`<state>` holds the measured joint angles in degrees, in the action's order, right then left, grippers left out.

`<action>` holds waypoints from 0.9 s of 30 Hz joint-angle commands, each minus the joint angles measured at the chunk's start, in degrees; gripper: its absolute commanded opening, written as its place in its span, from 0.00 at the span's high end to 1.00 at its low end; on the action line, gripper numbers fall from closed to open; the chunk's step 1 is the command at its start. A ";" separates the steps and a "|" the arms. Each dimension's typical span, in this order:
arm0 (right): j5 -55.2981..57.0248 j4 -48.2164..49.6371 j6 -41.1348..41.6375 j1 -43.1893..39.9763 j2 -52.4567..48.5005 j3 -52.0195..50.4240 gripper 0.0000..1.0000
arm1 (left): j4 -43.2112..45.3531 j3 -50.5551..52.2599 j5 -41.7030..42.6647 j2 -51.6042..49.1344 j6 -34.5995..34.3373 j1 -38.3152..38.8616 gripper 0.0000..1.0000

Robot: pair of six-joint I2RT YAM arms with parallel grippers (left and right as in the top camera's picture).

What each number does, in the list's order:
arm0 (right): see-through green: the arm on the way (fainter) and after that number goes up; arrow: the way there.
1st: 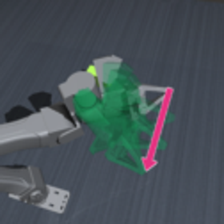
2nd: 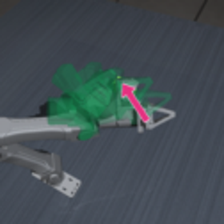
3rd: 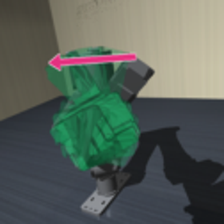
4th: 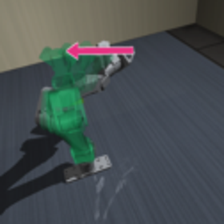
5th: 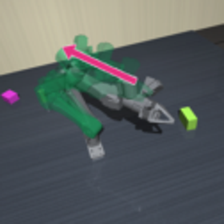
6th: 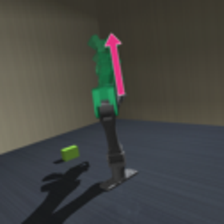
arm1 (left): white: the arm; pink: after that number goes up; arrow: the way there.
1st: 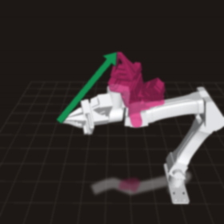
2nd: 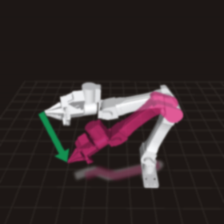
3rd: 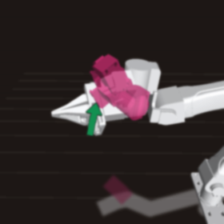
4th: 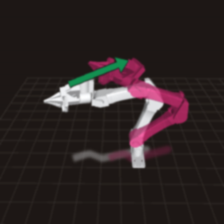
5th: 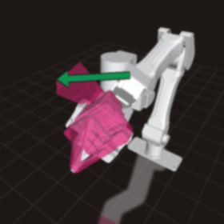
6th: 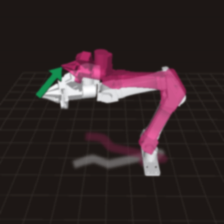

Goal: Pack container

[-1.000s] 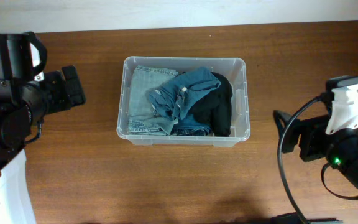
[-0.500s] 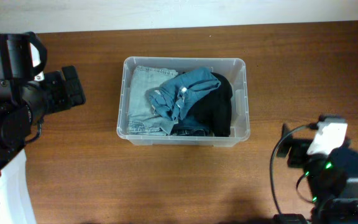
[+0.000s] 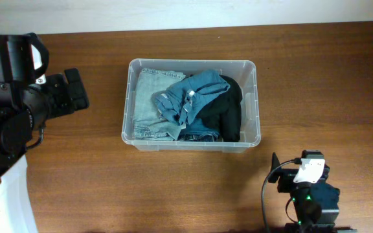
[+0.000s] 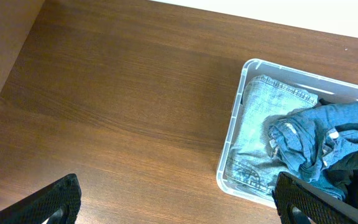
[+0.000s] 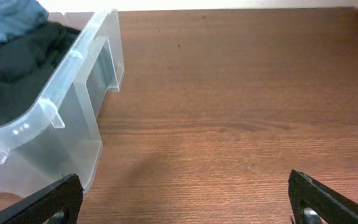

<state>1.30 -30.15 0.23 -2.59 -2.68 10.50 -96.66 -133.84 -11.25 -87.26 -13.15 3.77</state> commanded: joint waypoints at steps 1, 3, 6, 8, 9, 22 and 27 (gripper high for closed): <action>-0.87 4.92 0.63 -0.50 0.68 -3.26 0.02 | 0.00 -0.42 -0.59 0.07 -0.52 -0.20 0.01; -0.87 5.64 0.63 -0.44 0.76 -3.34 0.02 | 0.00 -0.42 -0.59 0.07 -0.52 -0.17 0.01; -0.87 5.55 0.63 -0.44 0.76 -3.34 0.01 | 0.00 -0.42 -0.59 0.07 -0.52 -0.17 0.01; -0.87 5.55 0.63 -0.44 0.76 -3.34 0.02 | -0.02 -0.42 -0.59 0.07 -0.52 -0.20 0.01; -0.87 5.55 0.63 -0.44 0.76 -3.34 0.02 | 0.00 -0.42 -0.59 0.07 -0.52 -0.20 0.00; -0.87 5.53 0.63 -0.44 0.76 -3.34 0.02 | 0.00 -0.42 -0.59 0.07 -0.52 -0.20 0.01; -0.87 5.55 0.63 -0.44 0.76 -3.34 0.02 | -0.02 -0.42 -0.59 0.07 -0.52 -0.20 0.01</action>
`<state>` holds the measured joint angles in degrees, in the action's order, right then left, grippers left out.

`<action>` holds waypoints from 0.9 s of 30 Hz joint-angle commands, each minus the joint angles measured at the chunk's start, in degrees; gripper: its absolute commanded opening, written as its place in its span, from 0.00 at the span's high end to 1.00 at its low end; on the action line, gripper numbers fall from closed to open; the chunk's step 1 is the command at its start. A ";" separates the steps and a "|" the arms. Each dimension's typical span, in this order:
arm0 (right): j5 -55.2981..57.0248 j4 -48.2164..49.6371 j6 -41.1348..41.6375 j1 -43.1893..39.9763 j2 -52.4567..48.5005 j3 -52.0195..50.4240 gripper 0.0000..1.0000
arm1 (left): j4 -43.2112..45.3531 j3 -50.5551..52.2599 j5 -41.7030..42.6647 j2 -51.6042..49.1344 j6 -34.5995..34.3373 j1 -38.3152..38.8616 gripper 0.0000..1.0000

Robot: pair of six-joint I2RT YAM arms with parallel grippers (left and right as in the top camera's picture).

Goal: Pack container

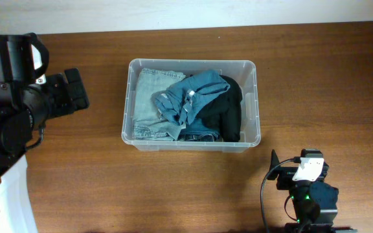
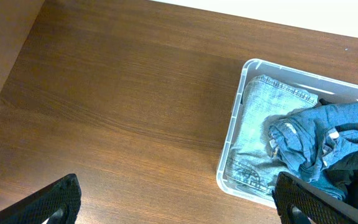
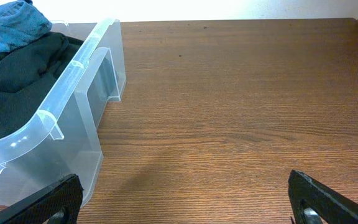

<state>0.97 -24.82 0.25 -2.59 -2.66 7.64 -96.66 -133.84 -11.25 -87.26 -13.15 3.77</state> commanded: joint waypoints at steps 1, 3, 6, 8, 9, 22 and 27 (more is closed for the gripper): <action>-0.55 0.22 0.61 -0.44 0.74 -0.48 0.01 | 0.00 -0.42 -0.59 0.07 -0.52 -0.20 0.01; -0.55 0.22 0.61 -0.44 0.74 -0.48 0.02 | 0.00 -0.42 -0.59 0.07 -0.52 -0.20 0.00; -0.55 0.20 0.61 -0.44 0.74 -0.48 0.02 | 0.00 -0.42 -0.59 0.07 -0.52 -0.13 0.01; -0.55 0.22 0.61 -0.44 0.74 -0.48 0.02 | -0.02 -0.42 -0.59 0.07 -0.52 -0.09 0.01; -0.55 0.20 0.61 -0.44 0.74 -0.48 0.01 | -0.02 -0.42 -0.59 0.07 -0.52 -0.09 0.01; -0.55 0.20 0.61 -0.44 0.74 -0.48 0.02 | 33.94 29.53 3.41 11.17 2.40 -0.61 0.01; -0.55 0.22 0.61 -0.44 0.74 -0.48 0.02 | 51.93 52.22 4.70 19.74 2.51 -0.61 0.01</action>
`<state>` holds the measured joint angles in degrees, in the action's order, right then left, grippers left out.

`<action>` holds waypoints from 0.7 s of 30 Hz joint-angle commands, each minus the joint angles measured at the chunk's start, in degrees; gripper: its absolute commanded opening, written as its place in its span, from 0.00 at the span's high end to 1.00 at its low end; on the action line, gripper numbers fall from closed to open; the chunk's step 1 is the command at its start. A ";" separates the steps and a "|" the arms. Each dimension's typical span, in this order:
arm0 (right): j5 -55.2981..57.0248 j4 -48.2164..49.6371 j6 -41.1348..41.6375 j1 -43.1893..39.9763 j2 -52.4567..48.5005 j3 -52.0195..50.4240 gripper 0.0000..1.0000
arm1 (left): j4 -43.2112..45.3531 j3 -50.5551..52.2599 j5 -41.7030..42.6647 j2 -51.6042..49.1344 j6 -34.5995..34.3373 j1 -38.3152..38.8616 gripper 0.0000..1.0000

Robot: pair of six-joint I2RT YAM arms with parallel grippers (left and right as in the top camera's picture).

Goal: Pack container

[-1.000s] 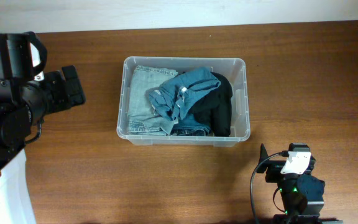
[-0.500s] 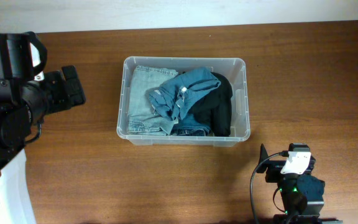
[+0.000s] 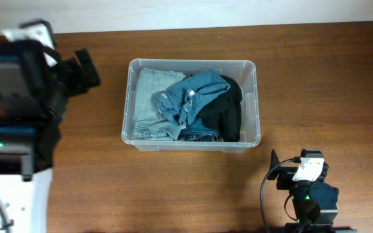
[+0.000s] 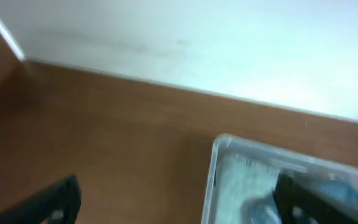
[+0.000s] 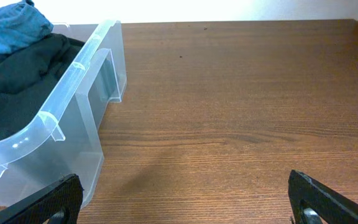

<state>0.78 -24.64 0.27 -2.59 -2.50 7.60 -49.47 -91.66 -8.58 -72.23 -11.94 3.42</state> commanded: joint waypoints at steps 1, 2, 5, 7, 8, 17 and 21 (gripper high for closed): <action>-0.35 0.04 0.59 -0.44 0.59 -0.44 0.02 | 7.54 13.99 2.23 6.47 1.31 -0.26 0.01; -0.35 0.04 0.59 -0.44 0.59 -0.44 0.02 | 9.75 17.46 2.38 8.11 1.31 -0.26 0.00; -0.35 0.02 0.59 -0.44 0.59 -0.44 0.02 | 14.82 26.91 3.08 13.20 1.29 -0.26 0.01; -0.35 0.02 0.59 -0.44 0.59 -0.44 0.01 | 17.38 33.29 3.93 17.81 1.29 -0.26 0.01; -0.33 0.02 0.59 -0.44 0.59 -0.44 0.02 | 18.21 35.91 3.91 20.04 1.29 -0.26 0.01; -0.35 0.02 0.59 -0.44 0.59 -0.44 0.02 | 25.33 61.37 3.69 45.48 1.29 -0.26 0.01; -0.35 0.04 0.59 -0.44 0.59 -0.44 0.02 | 25.38 70.49 3.82 56.30 1.31 -0.28 0.01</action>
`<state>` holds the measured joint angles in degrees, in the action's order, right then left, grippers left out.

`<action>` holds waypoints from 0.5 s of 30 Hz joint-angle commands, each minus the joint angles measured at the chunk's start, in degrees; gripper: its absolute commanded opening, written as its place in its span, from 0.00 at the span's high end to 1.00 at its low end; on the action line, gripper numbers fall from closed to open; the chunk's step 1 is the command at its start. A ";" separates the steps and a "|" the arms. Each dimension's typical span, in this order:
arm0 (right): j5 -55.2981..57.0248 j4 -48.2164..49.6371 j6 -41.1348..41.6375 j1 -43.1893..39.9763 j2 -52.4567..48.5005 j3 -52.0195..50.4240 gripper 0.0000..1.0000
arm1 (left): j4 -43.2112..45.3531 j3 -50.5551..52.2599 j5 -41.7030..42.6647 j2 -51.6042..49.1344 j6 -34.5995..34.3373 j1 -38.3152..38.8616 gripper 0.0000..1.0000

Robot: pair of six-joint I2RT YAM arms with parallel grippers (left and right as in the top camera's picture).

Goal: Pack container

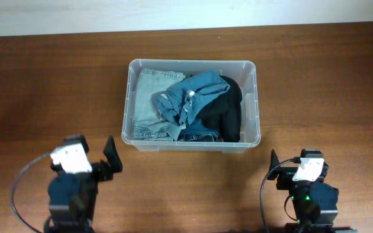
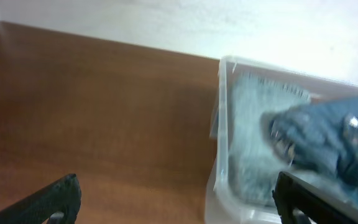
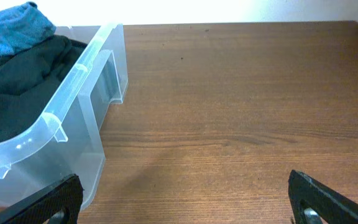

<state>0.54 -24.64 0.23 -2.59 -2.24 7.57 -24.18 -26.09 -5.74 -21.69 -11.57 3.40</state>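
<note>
A clear plastic container (image 1: 129,97) stands mid-table, holding pale denim (image 1: 145,97), a bunched blue garment (image 1: 196,90) and a black garment (image 1: 228,113). My left gripper (image 2: 178,202) is open and empty, low near the table's front left, facing the container's left wall (image 2: 219,155). My right gripper (image 3: 185,200) is open and empty at the front right, with the container's corner (image 3: 61,130) to its left.
Brown wooden tabletop (image 1: 316,84) all round the container. A white wall runs along the far edge (image 1: 186,13). Both arm bases sit at the near edge, the left arm (image 1: 76,178) and the right arm (image 1: 306,188).
My left arm has dropped from high at the table's left edge to a folded pose at the front left. Its camera now looks at the container from low down. The right arm is still.
At first my left arm stood raised at the left edge, open, looking down on the container; the right gripper sat open at the front right. The right arm drew back slightly. The left arm then tilted up, and now rests low at the front left. The clothes stayed put.
</note>
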 commanded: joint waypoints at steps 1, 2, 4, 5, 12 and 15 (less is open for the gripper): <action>-0.11 0.04 0.63 -0.44 0.33 -0.42 0.02 | 0.11 6.93 1.01 7.98 0.92 -0.39 0.01; -0.11 0.02 0.63 -0.44 0.33 -0.42 0.01 | 0.13 8.31 1.11 9.38 0.90 -0.59 0.01; -0.11 0.04 0.63 -0.44 0.33 -0.42 0.02 | 0.20 11.98 1.51 12.57 0.90 -1.16 0.01; -0.11 0.02 0.63 -0.44 0.33 -0.42 0.02 | 0.20 13.20 1.49 13.33 0.90 -1.27 0.01; -0.11 0.02 0.63 -0.44 0.33 -0.42 0.02 | 3.65 19.76 1.88 17.53 0.92 -1.38 0.01; -0.11 0.02 0.63 -0.44 0.33 -0.42 0.02 | 3.96 19.87 1.46 19.39 0.92 -1.38 0.01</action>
<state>0.56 -24.62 0.25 -2.59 -2.20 7.57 -21.10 -6.63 -4.64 -4.54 -11.57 2.44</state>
